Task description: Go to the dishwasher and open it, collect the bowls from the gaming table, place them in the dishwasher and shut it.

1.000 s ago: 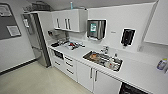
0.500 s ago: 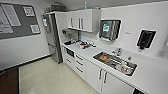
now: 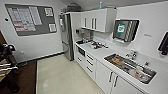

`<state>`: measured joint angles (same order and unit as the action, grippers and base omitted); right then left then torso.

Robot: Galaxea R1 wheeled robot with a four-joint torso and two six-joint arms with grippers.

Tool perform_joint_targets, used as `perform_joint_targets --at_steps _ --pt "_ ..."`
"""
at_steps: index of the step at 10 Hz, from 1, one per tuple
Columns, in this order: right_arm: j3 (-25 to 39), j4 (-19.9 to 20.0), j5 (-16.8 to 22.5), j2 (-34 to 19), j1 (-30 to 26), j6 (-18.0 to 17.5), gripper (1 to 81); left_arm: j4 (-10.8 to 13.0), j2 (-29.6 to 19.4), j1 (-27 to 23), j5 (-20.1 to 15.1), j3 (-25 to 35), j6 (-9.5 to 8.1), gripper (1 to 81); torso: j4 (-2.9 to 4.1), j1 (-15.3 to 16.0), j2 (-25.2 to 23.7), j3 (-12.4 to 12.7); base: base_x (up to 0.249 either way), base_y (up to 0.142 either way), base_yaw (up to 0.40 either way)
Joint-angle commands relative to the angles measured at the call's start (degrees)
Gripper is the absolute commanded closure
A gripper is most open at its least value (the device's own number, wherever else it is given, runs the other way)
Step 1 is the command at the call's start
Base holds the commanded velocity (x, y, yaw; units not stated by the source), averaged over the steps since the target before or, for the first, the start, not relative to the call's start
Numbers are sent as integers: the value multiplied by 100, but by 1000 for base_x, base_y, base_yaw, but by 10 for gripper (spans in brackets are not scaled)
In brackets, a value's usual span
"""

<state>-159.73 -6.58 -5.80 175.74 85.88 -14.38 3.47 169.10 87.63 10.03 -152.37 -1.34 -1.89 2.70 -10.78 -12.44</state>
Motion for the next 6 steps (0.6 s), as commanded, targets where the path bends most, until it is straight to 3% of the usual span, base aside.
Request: perform_joint_targets --at_steps 1,6 --pt "31 34 281 25 -207 -3 10 92 11 -198 -291 -21 29 10 0 0 0 0 0 0 356" --pt "31 25 281 51 -207 -2 10 92 37 -206 -335 -30 29 10 0 0 0 0 0 0 356"
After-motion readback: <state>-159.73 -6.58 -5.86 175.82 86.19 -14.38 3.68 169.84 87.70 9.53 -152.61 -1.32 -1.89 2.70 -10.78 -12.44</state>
